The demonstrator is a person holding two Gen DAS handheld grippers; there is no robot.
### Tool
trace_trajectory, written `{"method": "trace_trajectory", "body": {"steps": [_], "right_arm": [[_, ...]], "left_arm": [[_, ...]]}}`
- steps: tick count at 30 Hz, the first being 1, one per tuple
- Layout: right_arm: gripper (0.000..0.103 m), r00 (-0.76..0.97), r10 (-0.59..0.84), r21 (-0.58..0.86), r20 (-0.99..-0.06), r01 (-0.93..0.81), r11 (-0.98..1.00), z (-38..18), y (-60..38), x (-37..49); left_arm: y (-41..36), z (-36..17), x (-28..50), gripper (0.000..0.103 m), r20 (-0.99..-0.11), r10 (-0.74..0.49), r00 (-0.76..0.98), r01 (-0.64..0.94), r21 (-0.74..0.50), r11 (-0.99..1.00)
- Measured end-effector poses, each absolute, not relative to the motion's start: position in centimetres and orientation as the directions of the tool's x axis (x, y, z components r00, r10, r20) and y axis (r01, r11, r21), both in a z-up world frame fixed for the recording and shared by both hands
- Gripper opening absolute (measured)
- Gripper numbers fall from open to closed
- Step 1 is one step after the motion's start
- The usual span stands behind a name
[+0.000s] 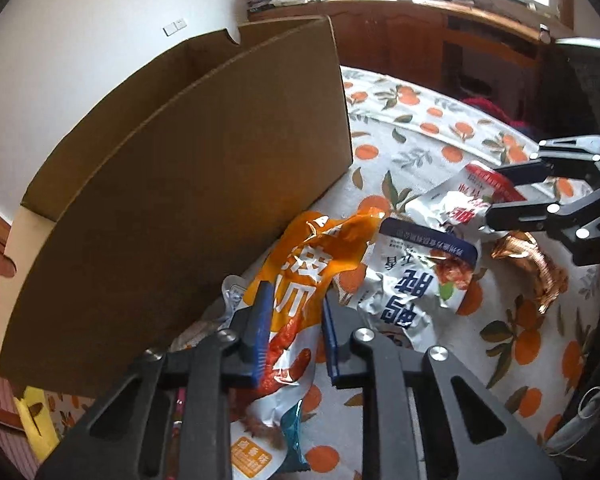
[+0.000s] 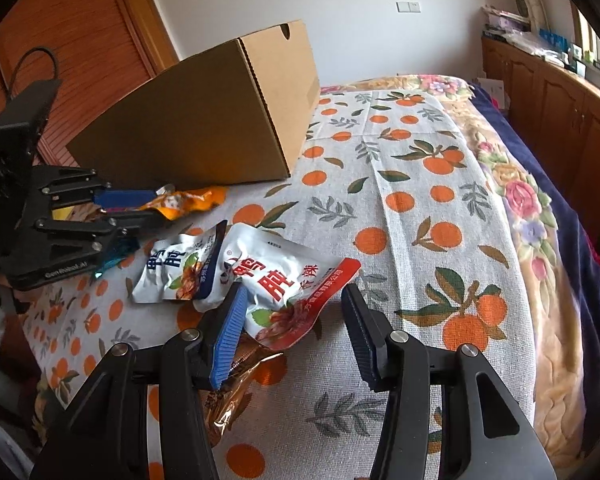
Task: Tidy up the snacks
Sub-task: 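Grasp the orange wrapper with the left tool while the right tool approaches the duck-neck packet, then grasp the white duck-neck packet with the right tool while the left tool lifts the orange wrapper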
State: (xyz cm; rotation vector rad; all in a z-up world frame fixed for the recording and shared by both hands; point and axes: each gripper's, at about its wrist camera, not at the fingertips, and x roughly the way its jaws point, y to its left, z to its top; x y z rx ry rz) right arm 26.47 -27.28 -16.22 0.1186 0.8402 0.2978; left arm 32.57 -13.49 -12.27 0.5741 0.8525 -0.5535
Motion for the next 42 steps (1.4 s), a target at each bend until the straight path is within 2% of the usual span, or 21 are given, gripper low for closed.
{"method": "trace_trajectory", "body": {"steps": [3, 7, 12, 23, 25, 37, 42], "right_arm": [[0.050, 0.628, 0.306, 0.221, -0.715, -0.212, 0.952, -16.0, -27.5, 26.5], [0.051, 0.631, 0.282, 0.155, -0.722, -0.250, 0.956, -15.0, -27.1, 26.9], [0.054, 0.608, 0.318, 0.139, -0.728, -0.323, 0.936, -13.6, -26.4, 28.5], [0.057, 0.482, 0.343, 0.107, -0.807, -0.451, 0.886, -15.2, -23.8, 29.2], [0.064, 0.479, 0.329, 0.087, -0.814, -0.460, 0.884, -15.2, -23.6, 28.8], [0.067, 0.467, 0.235, -0.027, -0.852, -0.488, 0.872, -16.0, -23.4, 29.2], [0.068, 0.478, 0.231, -0.020, -0.847, -0.464, 0.886, -16.3, -23.4, 30.7]], "left_arm": [[-13.0, -11.9, 32.3, 0.019, -0.802, -0.233, 0.550, 0.645, 0.230, 0.729], [-12.0, -11.0, 32.0, 0.019, -0.786, -0.261, 0.560, 0.629, 0.199, 0.752], [-10.4, -9.7, 31.7, 0.019, -0.762, -0.304, 0.572, 0.611, 0.147, 0.778], [-9.0, -9.0, 31.4, 0.019, -0.738, -0.344, 0.581, 0.587, 0.086, 0.805], [-9.0, -8.9, 31.2, 0.019, -0.734, -0.351, 0.582, 0.590, 0.084, 0.803], [-8.9, -8.6, 30.7, 0.019, -0.729, -0.366, 0.579, 0.591, 0.066, 0.804], [-8.9, -8.2, 30.0, 0.019, -0.718, -0.375, 0.586, 0.588, 0.059, 0.807]]}}
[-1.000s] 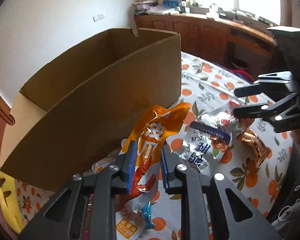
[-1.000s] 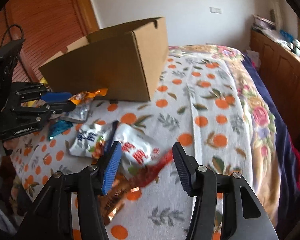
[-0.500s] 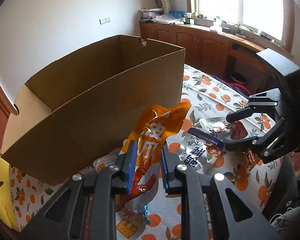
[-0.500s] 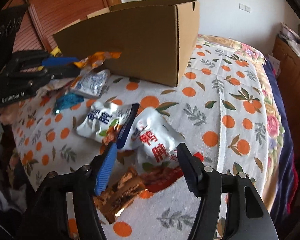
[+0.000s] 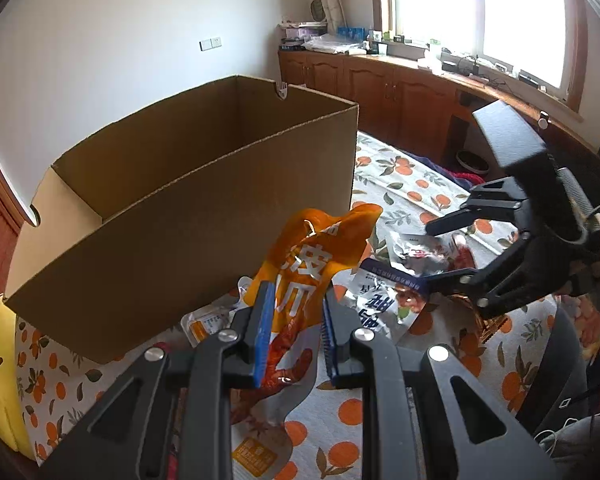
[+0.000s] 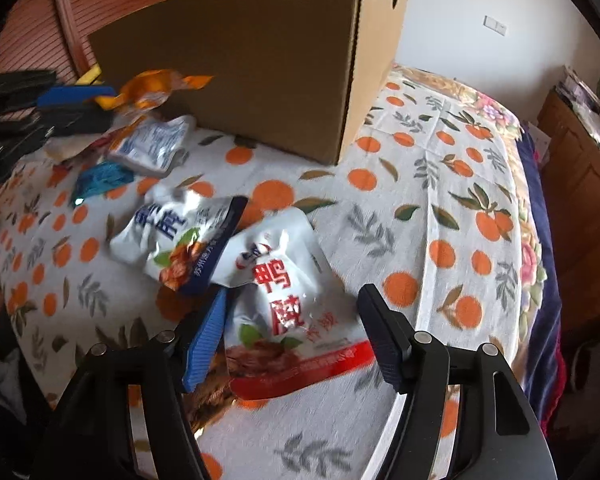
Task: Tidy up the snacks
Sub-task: 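Grasp the white duck-neck packet with the right tool while the left tool lifts the orange wrapper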
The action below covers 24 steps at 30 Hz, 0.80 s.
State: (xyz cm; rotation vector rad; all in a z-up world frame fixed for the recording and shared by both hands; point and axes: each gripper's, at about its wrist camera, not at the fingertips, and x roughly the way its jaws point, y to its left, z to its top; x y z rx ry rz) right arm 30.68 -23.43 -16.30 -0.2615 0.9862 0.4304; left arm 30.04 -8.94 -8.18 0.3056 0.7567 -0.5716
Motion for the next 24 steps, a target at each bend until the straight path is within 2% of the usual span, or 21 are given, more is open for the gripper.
{"method": "trace_trajectory", "body": {"steps": [6, 9, 14, 24], "right_arm": [[0.059, 0.509, 0.214, -0.031, -0.834, -0.431, 0.902, -16.4, -23.8, 30.3], [0.058, 0.529, 0.193, -0.049, -0.826, -0.410, 0.911, -16.3, -23.7, 30.1], [0.057, 0.531, 0.246, 0.017, -0.811, -0.399, 0.917, -16.0, -24.2, 29.2], [0.057, 0.574, 0.268, 0.041, -0.773, -0.377, 0.925, -14.1, -24.4, 28.1]], "left_arm": [[-8.6, -7.3, 29.1, 0.019, -0.701, -0.390, 0.597, 0.586, 0.049, 0.809], [-8.6, -7.5, 29.2, 0.019, -0.700, -0.388, 0.599, 0.577, 0.041, 0.816], [-8.4, -7.2, 28.8, 0.019, -0.691, -0.388, 0.610, 0.565, 0.035, 0.824], [-7.2, -5.4, 28.1, 0.019, -0.649, -0.398, 0.648, 0.537, 0.019, 0.843]]}}
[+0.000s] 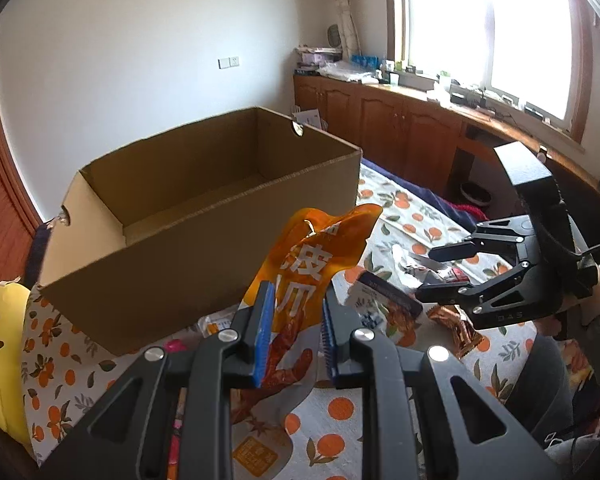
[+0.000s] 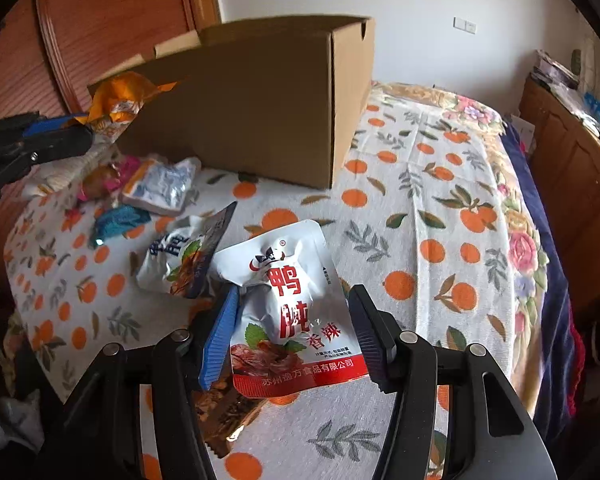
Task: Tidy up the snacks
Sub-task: 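Grasp the white duck-neck packet with the right tool while the left tool lifts the orange wrapper, then carry both packets over the box and open the left tool to drop the wrapper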
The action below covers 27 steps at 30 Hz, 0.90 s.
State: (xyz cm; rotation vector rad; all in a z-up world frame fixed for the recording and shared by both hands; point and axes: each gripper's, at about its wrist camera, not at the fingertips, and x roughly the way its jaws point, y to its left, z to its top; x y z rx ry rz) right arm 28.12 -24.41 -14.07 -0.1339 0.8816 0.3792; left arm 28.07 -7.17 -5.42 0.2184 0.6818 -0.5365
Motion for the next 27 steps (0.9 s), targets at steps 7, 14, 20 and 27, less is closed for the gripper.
{"method": "trace_trajectory", "body": {"steps": [7, 14, 20, 27], "right_arm": [[0.057, 0.620, 0.291, 0.063, -0.729, -0.362, 0.930, -11.5, -24.9, 27.5], [0.057, 0.671, 0.319, 0.060, -0.669, -0.379, 0.923, -8.4, -24.3, 27.0], [0.057, 0.703, 0.347, 0.052, -0.620, -0.404, 0.913, -5.6, -23.4, 27.7], [0.057, 0.721, 0.370, 0.039, -0.585, -0.431, 0.901, -3.3, -22.1, 29.6]], "left_arm": [[-6.3, -4.1, 28.2, 0.019, -0.611, -0.400, 0.683, 0.509, 0.004, 0.861], [-4.7, -2.2, 28.4, 0.019, -0.553, -0.402, 0.729, 0.476, -0.011, 0.879], [-3.6, -0.3, 29.5, 0.019, -0.516, -0.388, 0.764, 0.450, -0.006, 0.893], [-2.9, 1.7, 31.1, 0.019, -0.482, -0.372, 0.793, 0.433, 0.017, 0.901]]}}
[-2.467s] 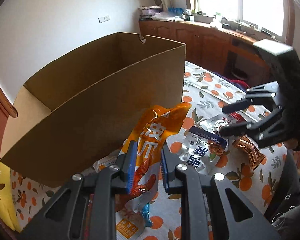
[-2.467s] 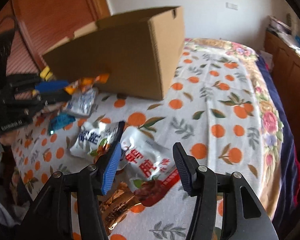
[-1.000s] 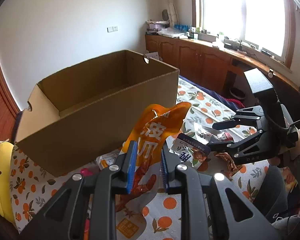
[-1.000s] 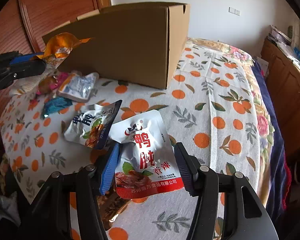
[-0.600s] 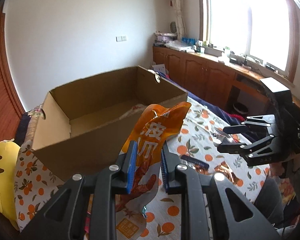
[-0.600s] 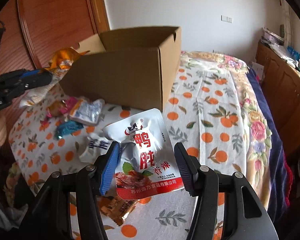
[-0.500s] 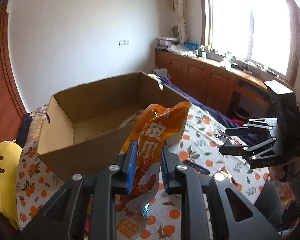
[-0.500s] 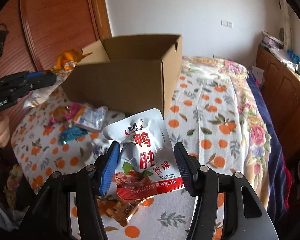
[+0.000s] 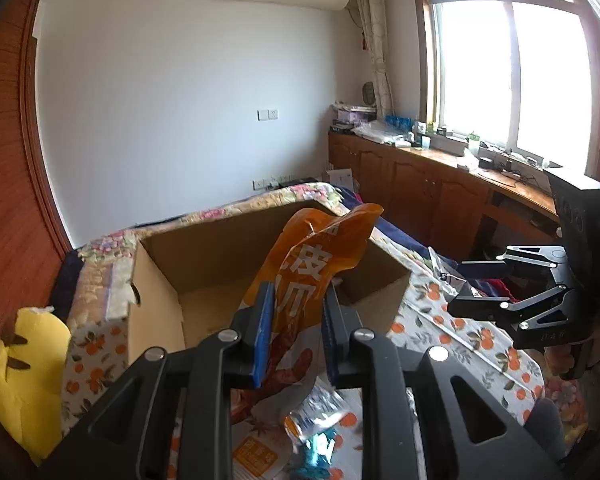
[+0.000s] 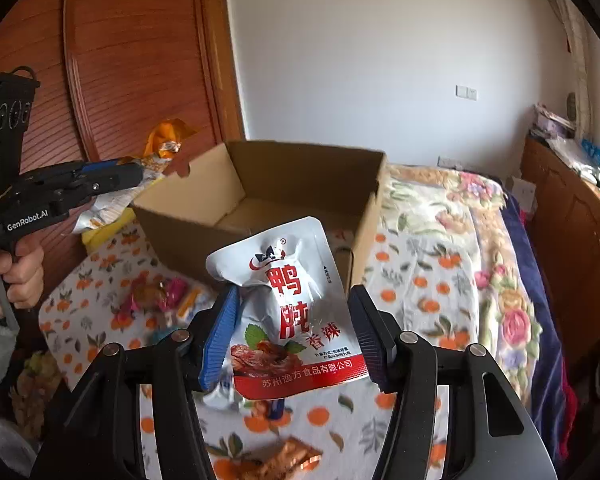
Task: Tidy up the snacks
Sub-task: 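Carry both packets over the box and open the left tool to drop the wrapper, then open the right tool to drop the duck-neck packet into the box, then withdraw both tools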
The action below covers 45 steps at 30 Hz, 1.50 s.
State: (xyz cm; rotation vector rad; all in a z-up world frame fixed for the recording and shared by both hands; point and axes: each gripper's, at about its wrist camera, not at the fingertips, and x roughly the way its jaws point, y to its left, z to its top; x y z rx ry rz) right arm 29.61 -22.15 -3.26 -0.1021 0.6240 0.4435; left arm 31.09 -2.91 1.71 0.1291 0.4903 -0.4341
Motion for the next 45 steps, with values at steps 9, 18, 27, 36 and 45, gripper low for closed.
{"method": "trace_trajectory", "body": {"steps": [9, 18, 27, 36, 45], "right_arm": [[0.057, 0.728, 0.411, 0.018, -0.549, -0.481, 0.876, -1.1, -19.6, 33.8], [0.057, 0.713, 0.447, 0.033, -0.540, -0.513, 0.858, -2.0, -17.2, 38.9], [0.057, 0.676, 0.464, 0.061, -0.573, -0.529, 0.846, -5.0, -16.3, 42.3], [0.058, 0.669, 0.456, 0.073, -0.587, -0.518, 0.853, -6.9, -16.3, 43.0], [0.059, 0.657, 0.453, 0.054, -0.603, -0.533, 0.845, -7.3, -15.6, 43.0]], "left_arm": [[-1.9, 3.4, 34.7, 0.019, -0.458, -0.351, 0.816, 0.411, 0.034, 0.911], [-1.6, 1.6, 39.3, 0.020, -0.490, -0.338, 0.804, 0.398, 0.020, 0.917], [-1.7, -1.8, 41.8, 0.020, -0.554, -0.292, 0.780, 0.371, 0.032, 0.928], [-2.3, -3.6, 42.9, 0.020, -0.590, -0.284, 0.756, 0.371, 0.029, 0.928], [-2.6, -4.4, 43.3, 0.020, -0.603, -0.280, 0.747, 0.367, 0.024, 0.930]]}}
